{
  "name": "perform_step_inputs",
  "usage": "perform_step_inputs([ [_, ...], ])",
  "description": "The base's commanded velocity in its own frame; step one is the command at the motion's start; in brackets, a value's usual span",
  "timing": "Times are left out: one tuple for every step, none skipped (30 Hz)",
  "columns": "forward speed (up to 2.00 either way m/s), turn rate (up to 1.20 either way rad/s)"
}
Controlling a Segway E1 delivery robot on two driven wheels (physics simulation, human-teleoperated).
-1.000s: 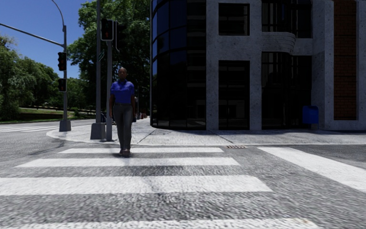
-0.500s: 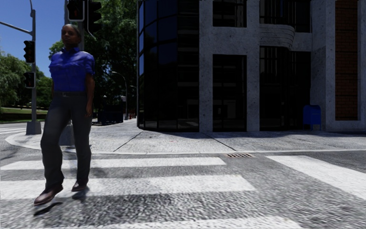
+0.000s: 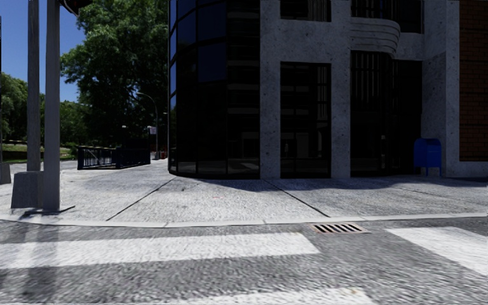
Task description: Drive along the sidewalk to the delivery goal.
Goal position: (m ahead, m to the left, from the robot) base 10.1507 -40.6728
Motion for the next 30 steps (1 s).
perform_step_inputs([
  [2.0,0.0],
  [2.0,0.0],
  [2.0,0.0],
  [2.0,0.0],
  [2.0,0.0],
  [2.0,0.0],
  [2.0,0.0],
  [2.0,0.0],
  [2.0,0.0],
  [2.0,0.0],
  [2.0,0.0],
  [2.0,0.0],
  [2.0,0.0],
  [2.0,0.0],
  [2.0,0.0],
  [2.0,0.0],
  [2.0,-0.1],
  [2.0,-0.1],
  [2.0,-0.18],
  [2.0,-0.22],
  [2.0,-0.25],
  [2.0,-0.25],
  [2.0,-0.28],
  [2.0,-0.33],
  [2.0,-0.38],
  [1.99,-0.41],
  [1.99,-0.41],
  [1.94,-0.42],
  [1.88,-0.42],
  [1.81,-0.42],
])
